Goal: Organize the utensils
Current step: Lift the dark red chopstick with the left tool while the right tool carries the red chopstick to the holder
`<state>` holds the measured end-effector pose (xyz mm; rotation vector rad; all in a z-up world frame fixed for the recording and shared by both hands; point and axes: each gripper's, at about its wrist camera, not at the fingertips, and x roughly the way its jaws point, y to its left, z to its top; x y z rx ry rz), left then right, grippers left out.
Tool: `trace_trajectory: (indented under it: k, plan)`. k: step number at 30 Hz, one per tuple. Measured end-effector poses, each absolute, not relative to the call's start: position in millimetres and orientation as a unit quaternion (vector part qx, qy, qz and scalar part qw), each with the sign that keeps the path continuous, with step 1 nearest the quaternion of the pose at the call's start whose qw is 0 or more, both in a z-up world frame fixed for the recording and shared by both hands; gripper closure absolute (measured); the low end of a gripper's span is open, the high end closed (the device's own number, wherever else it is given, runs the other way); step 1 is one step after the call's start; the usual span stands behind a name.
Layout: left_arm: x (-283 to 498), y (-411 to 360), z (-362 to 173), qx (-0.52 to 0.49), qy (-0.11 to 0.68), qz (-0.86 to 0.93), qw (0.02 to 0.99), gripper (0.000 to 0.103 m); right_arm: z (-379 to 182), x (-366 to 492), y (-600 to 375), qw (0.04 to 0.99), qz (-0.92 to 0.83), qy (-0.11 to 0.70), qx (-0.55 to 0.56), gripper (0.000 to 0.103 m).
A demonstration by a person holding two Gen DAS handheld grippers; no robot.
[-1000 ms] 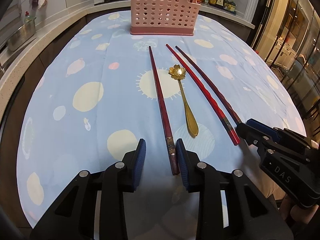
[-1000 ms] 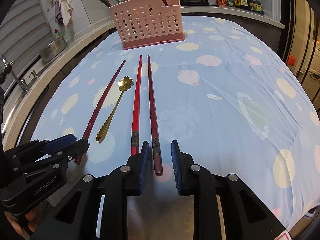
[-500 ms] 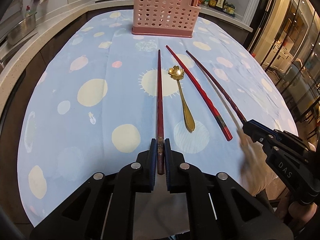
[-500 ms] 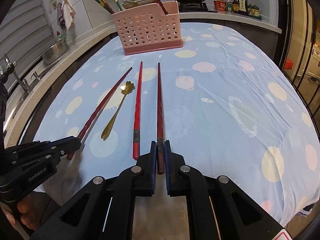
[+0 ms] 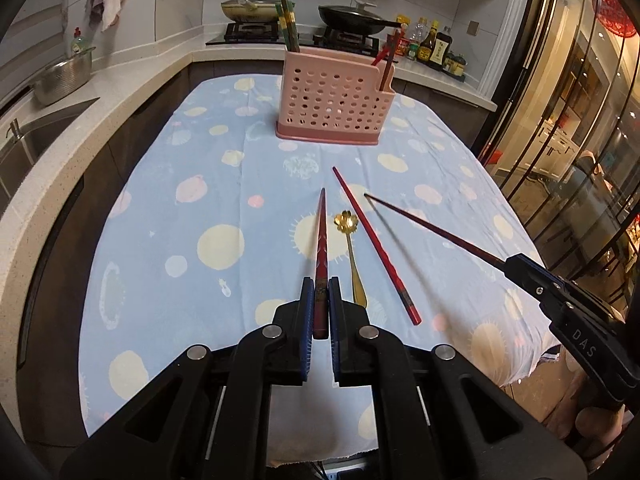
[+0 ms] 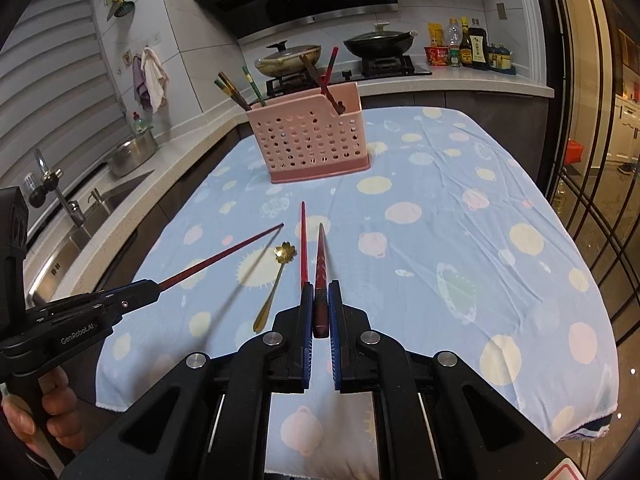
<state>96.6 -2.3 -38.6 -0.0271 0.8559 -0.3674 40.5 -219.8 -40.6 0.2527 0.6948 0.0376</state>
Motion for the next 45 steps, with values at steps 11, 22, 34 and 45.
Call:
trace_trajectory:
  k: [11, 22, 34, 45]
  plan:
    - [124.4, 4.7, 18.2, -0.04, 0.357, -0.177, 0.916, 0.096, 9.9, 57.2, -237.6, 0.947, 0.033, 0.283, 0.151, 0.096]
    - [166.0, -8.3, 65.1, -0.043, 0.303, -0.179, 0.935, 0.096, 60.5, 92.6, -249.9, 0.962, 0.037, 0.228, 0.145, 0.096]
    - [214.0, -20.6, 128.7, -0.052, 0.243, -0.191, 0.95, 0.096, 128.2, 146.5, -255.1, 0.974, 0.06, 0.162, 0.145, 0.096]
    - [267.5, -46.1, 187.8, -0.041, 0.176, -0.19, 0.965, 0.096, 182.0, 219.2, -257.3, 0.982, 0.059, 0.105, 0.143, 0.096]
